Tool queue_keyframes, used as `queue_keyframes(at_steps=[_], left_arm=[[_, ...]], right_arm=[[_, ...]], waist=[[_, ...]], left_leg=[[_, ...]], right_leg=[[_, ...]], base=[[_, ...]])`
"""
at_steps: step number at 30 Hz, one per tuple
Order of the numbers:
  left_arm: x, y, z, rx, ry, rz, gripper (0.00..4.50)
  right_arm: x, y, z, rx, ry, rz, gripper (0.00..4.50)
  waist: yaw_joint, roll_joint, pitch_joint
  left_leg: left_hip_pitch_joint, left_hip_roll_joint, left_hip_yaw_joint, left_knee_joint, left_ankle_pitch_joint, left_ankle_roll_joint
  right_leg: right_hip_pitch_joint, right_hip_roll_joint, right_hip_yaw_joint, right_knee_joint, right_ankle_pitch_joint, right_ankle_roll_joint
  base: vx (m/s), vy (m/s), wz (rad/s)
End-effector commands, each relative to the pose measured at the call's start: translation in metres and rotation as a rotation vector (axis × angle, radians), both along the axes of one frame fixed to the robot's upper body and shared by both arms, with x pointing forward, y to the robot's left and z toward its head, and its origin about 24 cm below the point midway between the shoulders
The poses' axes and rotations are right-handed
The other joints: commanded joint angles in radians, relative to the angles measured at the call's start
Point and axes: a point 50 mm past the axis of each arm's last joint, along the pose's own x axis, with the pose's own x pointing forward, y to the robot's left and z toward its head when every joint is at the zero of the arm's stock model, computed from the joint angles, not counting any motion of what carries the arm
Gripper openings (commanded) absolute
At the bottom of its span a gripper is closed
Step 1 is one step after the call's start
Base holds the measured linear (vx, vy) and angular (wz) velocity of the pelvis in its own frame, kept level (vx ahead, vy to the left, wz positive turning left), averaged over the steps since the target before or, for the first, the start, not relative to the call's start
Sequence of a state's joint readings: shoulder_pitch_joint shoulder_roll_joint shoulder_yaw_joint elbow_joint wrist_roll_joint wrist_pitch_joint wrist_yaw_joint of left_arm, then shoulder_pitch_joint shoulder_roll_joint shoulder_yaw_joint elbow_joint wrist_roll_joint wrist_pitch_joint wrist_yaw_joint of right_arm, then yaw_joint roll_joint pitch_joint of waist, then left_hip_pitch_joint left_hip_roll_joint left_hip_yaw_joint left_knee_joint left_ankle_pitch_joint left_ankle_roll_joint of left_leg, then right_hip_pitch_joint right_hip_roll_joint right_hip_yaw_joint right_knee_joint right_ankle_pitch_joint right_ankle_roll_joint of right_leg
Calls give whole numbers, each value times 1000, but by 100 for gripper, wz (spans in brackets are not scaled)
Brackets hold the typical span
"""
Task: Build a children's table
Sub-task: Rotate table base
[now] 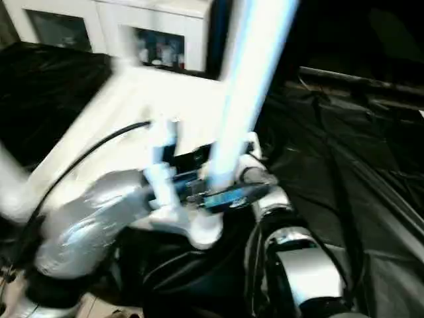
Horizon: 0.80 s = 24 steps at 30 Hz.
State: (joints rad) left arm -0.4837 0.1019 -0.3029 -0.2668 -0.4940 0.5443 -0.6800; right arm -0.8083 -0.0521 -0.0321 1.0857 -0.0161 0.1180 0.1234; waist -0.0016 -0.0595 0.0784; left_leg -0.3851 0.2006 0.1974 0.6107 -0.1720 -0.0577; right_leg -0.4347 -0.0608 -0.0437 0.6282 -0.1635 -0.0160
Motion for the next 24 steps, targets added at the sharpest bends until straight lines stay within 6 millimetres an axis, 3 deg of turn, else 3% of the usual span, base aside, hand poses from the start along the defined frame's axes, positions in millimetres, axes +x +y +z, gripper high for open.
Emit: queue_keyframes(at_steps=[1,3,7,10,16,17,20,21,22,23,24], left_arm=[[17,4,-13,93,19,130,445],[26,9,-19,171,4,199,445],[35,35,-36,282,-57,284,445],[32,53,-46,359,-67,281,445],[16,90,-71,568,-60,249,445],[16,90,-71,568,-60,249,445],[20,104,-84,620,-54,404,445],[19,106,-85,592,-27,437,445],[19,106,-85,586,-20,444,445],[19,109,-84,549,0,490,445],[17,114,-84,501,25,568,445]], right_arm=[[4,-2,5,-3,-20,-13,450],[5,-8,6,2,-24,-36,450],[7,-27,12,20,-52,-92,450],[7,-39,16,29,-71,-123,450],[1,-59,27,38,-121,-81,450],[1,-59,27,38,-121,-81,450],[-16,-64,40,104,-168,8,450],[-22,-66,45,99,-206,31,450],[-23,-66,46,94,-212,34,450],[-28,-68,49,81,-240,47,450],[-38,-69,56,134,-289,69,450]], waist=[[14,6,-79],[20,10,-80],[31,15,-81],[32,13,-80],[41,21,-79],[42,12,-79],[52,19,-73],[53,16,-77],[57,15,-77],[57,23,-75],[56,21,-76]], left_leg=[[12,20,-13,-63,-238,-16],[21,20,-11,-61,-250,-21],[19,21,-14,-65,-247,-29],[17,19,-14,-66,-253,-39],[26,20,-11,-67,-277,-44],[23,22,-12,-68,-269,-43],[30,25,-11,-71,-285,-42],[23,24,-14,-73,-270,-41],[23,24,-13,-73,-263,-43],[25,24,-13,-72,-269,-46],[23,23,-12,-72,-272,-48]], right_leg=[[63,-57,37,-78,-263,-149],[57,-54,37,-78,-264,-148],[60,-55,36,-77,-250,-150],[60,-54,35,-75,-274,-135],[50,-47,37,-78,-287,-132],[53,-50,38,-75,-288,-133],[47,-47,41,-82,-293,-117],[54,-49,41,-78,-291,-111],[53,-51,41,-81,-292,-110],[49,-50,42,-82,-300,-112],[52,-49,41,-84,-298,-111]], base=[[0,0,0],[0,0,0],[0,0,0],[0,0,0],[0,0,0],[0,0,0],[0,0,0],[0,0,0],[0,0,0],[0,0,0],[0,0,0]])
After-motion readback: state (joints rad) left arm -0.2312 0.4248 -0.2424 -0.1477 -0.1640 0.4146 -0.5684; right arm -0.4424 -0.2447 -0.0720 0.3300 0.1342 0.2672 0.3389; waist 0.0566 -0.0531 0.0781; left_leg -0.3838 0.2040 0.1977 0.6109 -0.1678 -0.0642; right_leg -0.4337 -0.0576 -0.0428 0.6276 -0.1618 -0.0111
